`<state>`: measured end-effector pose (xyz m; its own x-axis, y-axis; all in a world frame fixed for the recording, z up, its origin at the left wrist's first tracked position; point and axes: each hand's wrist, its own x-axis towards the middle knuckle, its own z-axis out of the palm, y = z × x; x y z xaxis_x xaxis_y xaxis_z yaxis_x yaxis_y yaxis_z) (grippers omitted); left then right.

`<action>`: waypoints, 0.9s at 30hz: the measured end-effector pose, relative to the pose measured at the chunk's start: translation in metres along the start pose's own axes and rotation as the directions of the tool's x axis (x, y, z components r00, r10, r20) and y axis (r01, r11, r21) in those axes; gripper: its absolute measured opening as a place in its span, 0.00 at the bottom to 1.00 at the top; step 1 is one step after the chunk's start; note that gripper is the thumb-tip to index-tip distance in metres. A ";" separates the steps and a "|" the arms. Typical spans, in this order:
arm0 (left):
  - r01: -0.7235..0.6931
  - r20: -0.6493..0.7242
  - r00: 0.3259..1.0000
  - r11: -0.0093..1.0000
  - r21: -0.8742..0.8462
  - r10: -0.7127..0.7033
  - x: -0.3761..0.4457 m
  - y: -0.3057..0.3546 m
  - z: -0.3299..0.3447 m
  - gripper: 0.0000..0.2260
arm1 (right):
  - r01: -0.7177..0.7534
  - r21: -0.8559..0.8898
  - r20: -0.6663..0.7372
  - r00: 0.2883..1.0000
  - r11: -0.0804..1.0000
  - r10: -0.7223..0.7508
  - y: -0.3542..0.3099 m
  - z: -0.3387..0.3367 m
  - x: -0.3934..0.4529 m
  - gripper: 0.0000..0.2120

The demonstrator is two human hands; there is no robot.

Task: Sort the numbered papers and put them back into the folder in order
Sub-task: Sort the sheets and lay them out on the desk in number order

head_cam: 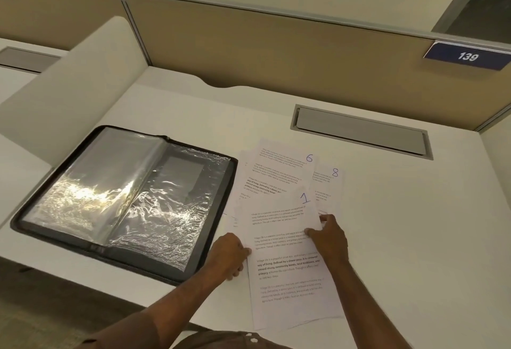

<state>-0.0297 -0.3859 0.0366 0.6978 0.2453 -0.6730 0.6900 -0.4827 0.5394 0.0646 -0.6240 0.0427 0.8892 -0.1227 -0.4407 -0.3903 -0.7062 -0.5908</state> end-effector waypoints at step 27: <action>-0.359 -0.246 0.933 0.695 -0.623 0.261 0.013 -0.014 -0.044 0.11 | 0.035 -0.155 -0.180 0.982 0.987 -0.063 -0.021 -0.014 0.038 0.16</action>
<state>-0.0213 -0.3387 0.0426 0.8788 0.3100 -0.3628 0.3494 0.1000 0.9316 0.1098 -0.6241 0.0477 0.9406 -0.2015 -0.2734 -0.3171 -0.8095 -0.4942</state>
